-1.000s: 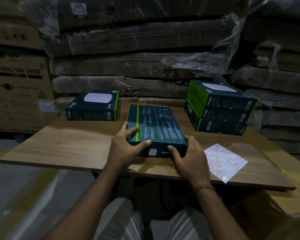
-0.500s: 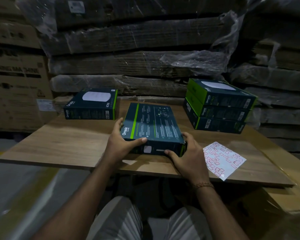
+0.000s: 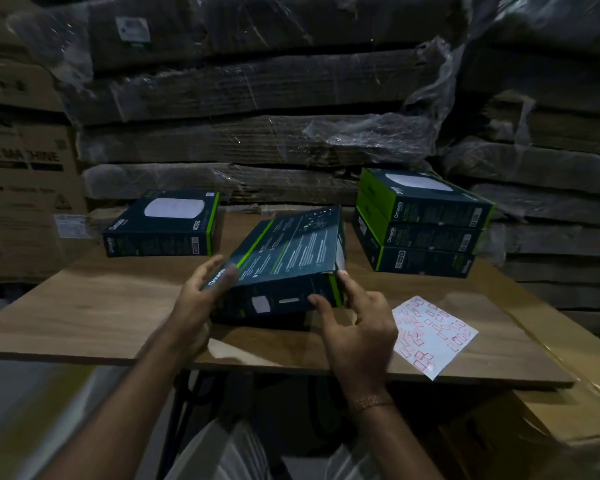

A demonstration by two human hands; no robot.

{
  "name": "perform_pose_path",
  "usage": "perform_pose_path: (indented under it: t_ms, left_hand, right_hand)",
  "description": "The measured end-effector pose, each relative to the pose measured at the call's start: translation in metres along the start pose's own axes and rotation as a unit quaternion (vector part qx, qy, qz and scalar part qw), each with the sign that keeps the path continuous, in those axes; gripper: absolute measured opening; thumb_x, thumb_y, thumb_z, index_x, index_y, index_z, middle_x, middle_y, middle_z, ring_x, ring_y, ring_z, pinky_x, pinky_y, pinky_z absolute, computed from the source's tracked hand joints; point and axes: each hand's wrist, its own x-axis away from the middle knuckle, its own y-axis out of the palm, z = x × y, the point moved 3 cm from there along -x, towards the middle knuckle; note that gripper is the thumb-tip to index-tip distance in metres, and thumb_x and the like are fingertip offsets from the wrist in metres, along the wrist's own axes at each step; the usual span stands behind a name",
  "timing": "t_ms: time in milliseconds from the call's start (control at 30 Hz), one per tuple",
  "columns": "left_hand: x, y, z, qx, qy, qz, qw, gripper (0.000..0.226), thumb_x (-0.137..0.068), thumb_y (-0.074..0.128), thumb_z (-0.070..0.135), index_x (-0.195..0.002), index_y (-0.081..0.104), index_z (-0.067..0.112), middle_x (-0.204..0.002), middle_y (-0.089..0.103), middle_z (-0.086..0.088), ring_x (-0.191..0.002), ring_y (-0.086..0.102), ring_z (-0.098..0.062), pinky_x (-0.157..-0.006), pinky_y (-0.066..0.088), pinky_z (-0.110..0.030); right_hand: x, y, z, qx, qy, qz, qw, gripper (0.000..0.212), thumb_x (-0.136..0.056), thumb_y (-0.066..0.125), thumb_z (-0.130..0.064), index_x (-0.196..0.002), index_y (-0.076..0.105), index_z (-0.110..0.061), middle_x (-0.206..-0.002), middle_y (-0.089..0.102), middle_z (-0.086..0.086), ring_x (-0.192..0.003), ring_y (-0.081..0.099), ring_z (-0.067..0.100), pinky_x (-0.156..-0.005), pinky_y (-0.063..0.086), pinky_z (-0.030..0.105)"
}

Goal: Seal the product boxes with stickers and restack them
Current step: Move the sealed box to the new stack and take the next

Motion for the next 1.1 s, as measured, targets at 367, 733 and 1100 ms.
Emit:
perform_pose_path:
  t_ms: [367,733,1100]
  left_hand:
    - [-0.003,-0.006,-0.003,0.026,-0.019,0.065,0.997,0.064,-0.077,0.090,0.044,-0.131,0.071,0.016,-0.128,0.075,-0.017,-0.114,0.075,-0.034,-0.081,0.064,-0.043]
    - [0.012,0.004,0.003,-0.216,0.088,0.049,0.971,0.078,-0.077,0.089,0.065,-0.143,0.067,0.029,-0.145,0.062,0.008,-0.140,0.055,-0.013,-0.117,0.049,-0.045]
    - [0.021,0.010,0.009,-0.285,0.097,0.066,0.951,0.059,-0.092,0.082,0.042,-0.145,0.063,0.025,-0.145,0.060,0.007,-0.138,0.048,-0.009,-0.111,0.042,-0.033]
  right_hand:
    - [-0.015,0.010,-0.026,0.006,-0.088,0.042,0.995,0.051,-0.090,0.080,-0.043,-0.129,0.077,-0.010,-0.116,0.070,-0.007,-0.077,0.066,0.018,-0.069,0.060,0.031]
    - [-0.004,0.006,0.030,0.024,0.164,-0.100,0.981,0.054,-0.083,0.091,-0.042,-0.130,0.067,-0.029,-0.113,0.080,-0.003,-0.102,0.075,0.018,-0.086,0.063,0.040]
    - [-0.008,0.001,0.027,0.042,0.212,-0.169,0.961,0.057,-0.085,0.085,-0.053,-0.136,0.071,-0.031,-0.113,0.078,-0.003,-0.102,0.071,0.017,-0.082,0.061,0.035]
